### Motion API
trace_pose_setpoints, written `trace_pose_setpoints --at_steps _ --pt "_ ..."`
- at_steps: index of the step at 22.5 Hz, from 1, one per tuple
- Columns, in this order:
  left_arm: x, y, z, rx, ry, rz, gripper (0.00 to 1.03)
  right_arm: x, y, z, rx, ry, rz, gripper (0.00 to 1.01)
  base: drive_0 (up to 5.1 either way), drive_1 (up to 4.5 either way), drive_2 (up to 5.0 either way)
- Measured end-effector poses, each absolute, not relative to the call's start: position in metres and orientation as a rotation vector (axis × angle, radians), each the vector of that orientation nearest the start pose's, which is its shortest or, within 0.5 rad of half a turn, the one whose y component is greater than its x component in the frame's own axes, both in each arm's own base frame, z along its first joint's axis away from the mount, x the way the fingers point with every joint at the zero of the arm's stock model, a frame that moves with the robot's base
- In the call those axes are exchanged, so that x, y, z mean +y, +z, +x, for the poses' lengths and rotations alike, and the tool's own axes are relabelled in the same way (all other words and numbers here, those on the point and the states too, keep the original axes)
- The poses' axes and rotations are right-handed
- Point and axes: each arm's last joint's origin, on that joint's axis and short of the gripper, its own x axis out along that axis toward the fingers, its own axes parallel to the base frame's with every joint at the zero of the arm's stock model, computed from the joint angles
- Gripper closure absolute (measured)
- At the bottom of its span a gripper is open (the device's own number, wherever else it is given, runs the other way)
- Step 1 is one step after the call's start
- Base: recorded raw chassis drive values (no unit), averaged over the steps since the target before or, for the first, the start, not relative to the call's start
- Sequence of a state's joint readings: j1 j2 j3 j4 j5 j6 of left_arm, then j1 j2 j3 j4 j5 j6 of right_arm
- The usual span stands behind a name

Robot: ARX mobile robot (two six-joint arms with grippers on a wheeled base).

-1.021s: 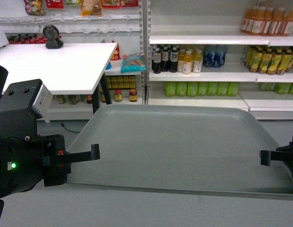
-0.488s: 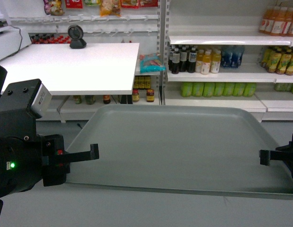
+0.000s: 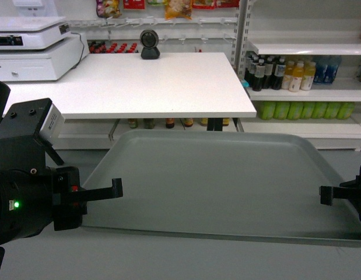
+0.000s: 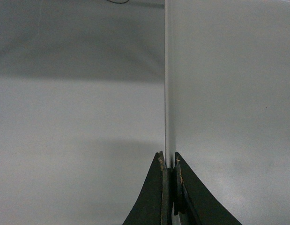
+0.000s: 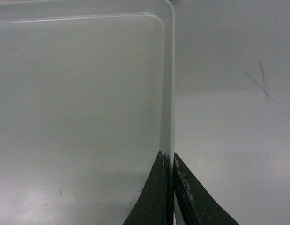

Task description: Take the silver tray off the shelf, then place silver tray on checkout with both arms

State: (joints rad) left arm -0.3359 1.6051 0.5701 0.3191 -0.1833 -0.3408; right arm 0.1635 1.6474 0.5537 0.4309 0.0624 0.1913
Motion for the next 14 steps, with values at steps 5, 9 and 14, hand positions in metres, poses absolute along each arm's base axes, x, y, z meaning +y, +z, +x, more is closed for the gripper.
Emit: trace_pose_setpoints --at_steps 5,9,14 --pt "-0.0867 0.124 0.2645 0.708 -0.026 -0.142 1.0 0.0441 0.1172 0.2788 0.664 0.033 0.11 0.98 -5.1 2.39 2.4" --pt "-0.0867 0.124 0.2644 0.709 -0.026 -0.142 1.0 0.0441 0.1173 0.2788 0.664 0.033 0.11 0.98 -5.1 2.36 2.4" --pt "-0.0868 0.1242 0.2646 0.706 -0.027 -0.143 1.0 0.0441 0.1172 0.2787 0.665 0.033 0.109 0.98 -5.1 2.39 2.4"
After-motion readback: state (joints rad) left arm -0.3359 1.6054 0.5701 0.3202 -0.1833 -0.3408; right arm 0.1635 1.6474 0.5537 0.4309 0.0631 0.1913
